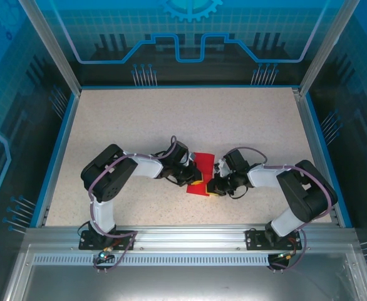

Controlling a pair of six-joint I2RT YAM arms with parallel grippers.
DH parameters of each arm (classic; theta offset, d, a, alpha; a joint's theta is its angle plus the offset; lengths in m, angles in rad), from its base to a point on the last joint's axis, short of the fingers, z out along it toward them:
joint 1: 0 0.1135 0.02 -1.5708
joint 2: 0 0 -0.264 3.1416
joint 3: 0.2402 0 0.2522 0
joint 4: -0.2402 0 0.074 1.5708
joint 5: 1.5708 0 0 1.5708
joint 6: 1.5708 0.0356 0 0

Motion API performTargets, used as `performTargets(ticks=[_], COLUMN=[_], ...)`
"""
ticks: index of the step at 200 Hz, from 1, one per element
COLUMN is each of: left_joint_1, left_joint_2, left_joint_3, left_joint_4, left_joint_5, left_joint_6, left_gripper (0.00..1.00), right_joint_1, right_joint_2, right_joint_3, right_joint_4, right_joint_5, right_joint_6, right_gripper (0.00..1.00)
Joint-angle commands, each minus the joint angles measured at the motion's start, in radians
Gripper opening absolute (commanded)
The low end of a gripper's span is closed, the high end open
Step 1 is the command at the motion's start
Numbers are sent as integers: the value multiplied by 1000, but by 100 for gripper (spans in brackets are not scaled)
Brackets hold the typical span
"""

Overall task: Fold a paper plane with a square sheet of paper (pick it up from the middle)
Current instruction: Fold the triangle a second time at the center of the table.

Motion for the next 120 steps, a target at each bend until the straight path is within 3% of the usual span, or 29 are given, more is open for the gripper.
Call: performTargets(ticks=[1,29,68,120], left_joint_1=[-8,-14,-30,-25], left_joint_2=[-37,-78,-40,5], left_joint_3=[12,6,7,-1], left_joint_4=[-53,-42,-11,-50], left_joint_5=[5,18,35,-66], left_joint_6=[28,28,11,34], left_gripper=[8,15,15,12], right_joint_1=[-3,-3,-3,-3], right_joint_2=[38,30,34,44], right_joint_3=[-43,-39,-37,-40], right_joint_4=[-47,-52,-55,-83], right_joint_5=[67,68,71,93], right_joint_6=[0,-1,-3,-16], right_gripper=[8,8,7,3])
